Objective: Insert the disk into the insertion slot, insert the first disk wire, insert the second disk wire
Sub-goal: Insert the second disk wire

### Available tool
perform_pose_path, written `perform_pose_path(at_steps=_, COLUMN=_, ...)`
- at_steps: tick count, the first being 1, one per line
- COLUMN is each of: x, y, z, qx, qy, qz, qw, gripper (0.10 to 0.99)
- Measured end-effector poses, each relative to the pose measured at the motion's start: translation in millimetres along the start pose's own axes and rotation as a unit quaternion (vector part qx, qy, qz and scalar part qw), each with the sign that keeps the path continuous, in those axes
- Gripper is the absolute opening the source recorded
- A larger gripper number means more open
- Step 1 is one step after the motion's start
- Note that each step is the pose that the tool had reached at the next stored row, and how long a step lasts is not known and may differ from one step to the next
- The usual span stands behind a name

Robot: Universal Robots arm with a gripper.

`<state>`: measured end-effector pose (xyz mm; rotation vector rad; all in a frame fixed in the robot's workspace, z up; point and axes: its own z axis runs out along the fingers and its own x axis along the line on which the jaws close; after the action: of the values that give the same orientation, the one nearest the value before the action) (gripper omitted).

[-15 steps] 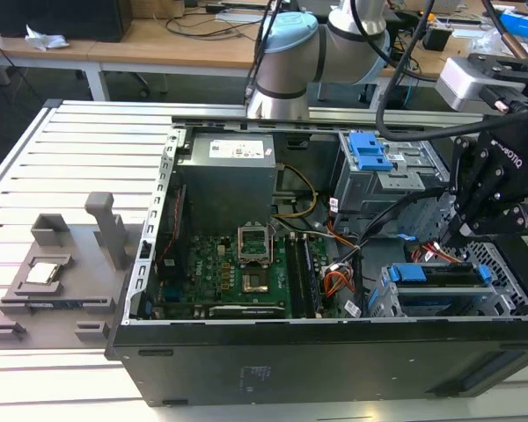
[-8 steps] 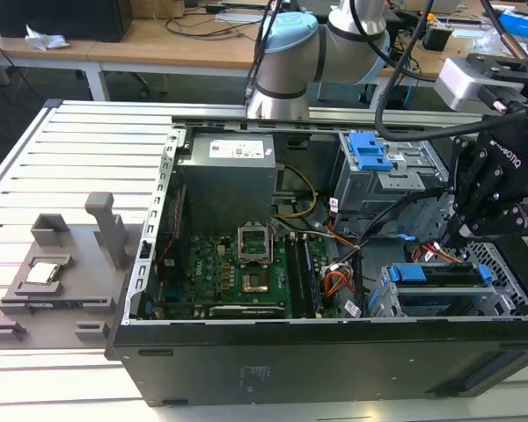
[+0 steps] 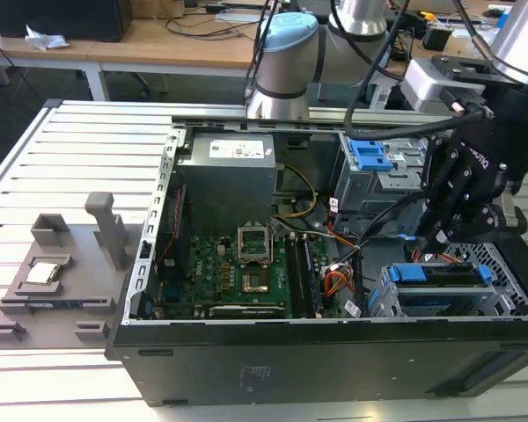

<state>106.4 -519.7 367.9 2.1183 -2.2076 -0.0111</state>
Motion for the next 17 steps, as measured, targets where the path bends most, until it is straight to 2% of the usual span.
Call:
perform_pose_path(at_steps=4, x=-11.1, y=3.0, z=4.1, qx=0.0004, qy=0.0047, qz=-0.004, qw=1.0, gripper=0.302)
perform_pose_path(at_steps=10, x=-30.3, y=5.9, z=14.7, qx=0.0031, qy=0.0223, qz=-0.037, qw=0.9991, gripper=0.302)
perform_pose_path(at_steps=12, x=-34.3, y=7.1, z=17.3, qx=0.0038, qy=0.0314, qz=-0.046, qw=0.9984, gripper=0.302)
perform_pose_path(at_steps=13, x=-36.2, y=7.8, z=18.4, qx=0.0042, qy=0.0385, qz=-0.051, qw=0.9979, gripper=0.302)
perform_pose_path(at_steps=15, x=-37.9, y=8.2, z=19.3, qx=0.0045, qy=0.0453, qz=-0.055, qw=0.9974, gripper=0.302)
perform_pose_path(at_steps=17, x=-40.1, y=8.3, z=20.0, qx=0.0047, qy=0.0561, qz=-0.059, qw=0.9966, gripper=0.302)
